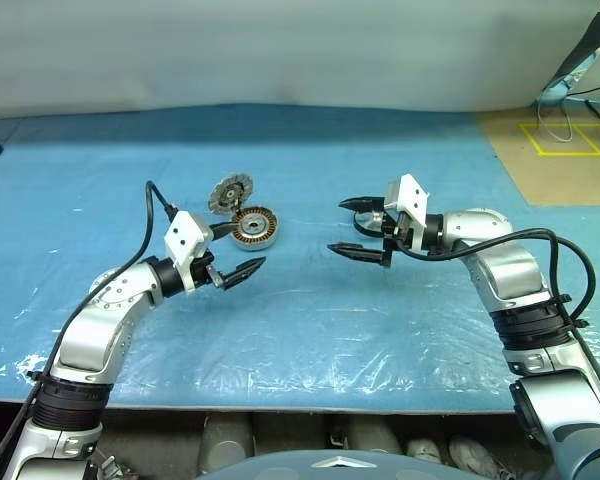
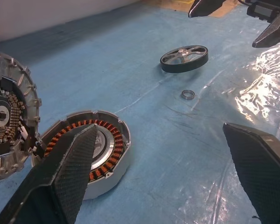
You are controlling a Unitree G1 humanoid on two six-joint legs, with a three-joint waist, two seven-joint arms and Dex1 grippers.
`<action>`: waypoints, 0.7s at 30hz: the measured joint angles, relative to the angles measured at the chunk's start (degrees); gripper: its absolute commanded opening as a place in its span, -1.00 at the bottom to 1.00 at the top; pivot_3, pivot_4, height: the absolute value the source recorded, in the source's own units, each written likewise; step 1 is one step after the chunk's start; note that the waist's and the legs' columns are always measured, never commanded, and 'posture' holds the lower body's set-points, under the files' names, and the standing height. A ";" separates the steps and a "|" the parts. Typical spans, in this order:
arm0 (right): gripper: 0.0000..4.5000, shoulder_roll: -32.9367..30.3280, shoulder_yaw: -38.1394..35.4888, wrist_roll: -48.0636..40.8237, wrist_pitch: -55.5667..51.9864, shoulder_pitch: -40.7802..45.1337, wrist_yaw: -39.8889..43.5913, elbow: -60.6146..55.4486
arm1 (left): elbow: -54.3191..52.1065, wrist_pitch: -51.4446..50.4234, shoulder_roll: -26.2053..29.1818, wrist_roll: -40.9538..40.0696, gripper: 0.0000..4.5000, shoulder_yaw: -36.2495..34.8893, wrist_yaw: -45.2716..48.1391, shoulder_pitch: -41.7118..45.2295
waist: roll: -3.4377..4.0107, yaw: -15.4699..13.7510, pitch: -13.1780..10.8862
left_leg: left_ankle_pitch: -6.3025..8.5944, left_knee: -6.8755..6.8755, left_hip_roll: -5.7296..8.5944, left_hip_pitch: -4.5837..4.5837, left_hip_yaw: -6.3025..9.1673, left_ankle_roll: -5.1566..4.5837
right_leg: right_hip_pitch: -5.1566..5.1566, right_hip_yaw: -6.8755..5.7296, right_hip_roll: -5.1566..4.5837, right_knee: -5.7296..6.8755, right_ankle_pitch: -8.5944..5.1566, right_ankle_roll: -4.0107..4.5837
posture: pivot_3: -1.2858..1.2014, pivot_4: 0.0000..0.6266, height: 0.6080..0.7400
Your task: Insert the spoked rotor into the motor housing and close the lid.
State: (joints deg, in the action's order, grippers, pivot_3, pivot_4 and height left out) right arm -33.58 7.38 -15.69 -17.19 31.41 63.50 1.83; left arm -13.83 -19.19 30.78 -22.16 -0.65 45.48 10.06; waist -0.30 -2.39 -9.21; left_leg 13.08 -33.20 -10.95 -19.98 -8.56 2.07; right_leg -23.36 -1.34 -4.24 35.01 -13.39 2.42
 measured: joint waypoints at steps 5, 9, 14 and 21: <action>0.99 -0.05 0.00 0.00 -0.03 -0.37 -0.16 -0.02 | 0.07 0.00 0.00 0.01 1.00 0.05 0.14 0.42 | 0.00 0.01 0.00 | 0.00 0.00 0.00 0.00 0.00 0.00 | 0.00 0.00 0.00 0.00 0.00 0.00 | 0.03 -0.52 1.00; 0.99 -0.09 0.00 0.00 -0.06 -0.47 -0.24 -0.04 | 0.12 0.00 0.01 0.01 1.00 0.06 0.29 0.42 | 0.00 0.01 0.00 | 0.00 0.00 0.00 0.00 0.00 0.00 | 0.00 0.00 0.00 0.00 0.00 0.00 | 0.03 -0.52 1.00; 0.99 -0.10 0.00 0.00 -0.05 -0.47 -0.39 -0.04 | 0.22 -0.27 0.00 0.15 1.00 0.06 -0.23 0.77 | 0.00 0.00 0.00 | 0.00 0.00 0.00 0.00 0.00 0.00 | 0.00 0.00 0.00 0.00 0.00 0.00 | 0.03 -0.52 1.00; 0.99 -0.15 0.00 0.01 -0.04 -0.46 -0.44 -0.03 | 2.16 -3.25 0.79 4.86 1.00 2.74 -3.48 6.30 | 0.00 -0.05 0.00 | -0.02 -0.05 0.01 0.01 0.01 -0.02 | 0.00 0.00 -0.01 0.07 0.00 0.00 | 0.03 -0.52 1.00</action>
State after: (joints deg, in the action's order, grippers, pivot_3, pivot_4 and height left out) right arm -33.72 7.38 -15.68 -17.24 30.94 63.05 1.80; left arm -11.66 -22.43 31.57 -17.30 2.09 42.00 16.36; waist -0.30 -2.44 -9.21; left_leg 13.05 -33.25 -10.94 -19.97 -8.55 2.05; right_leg -23.36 -1.34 -4.24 35.08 -13.39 2.42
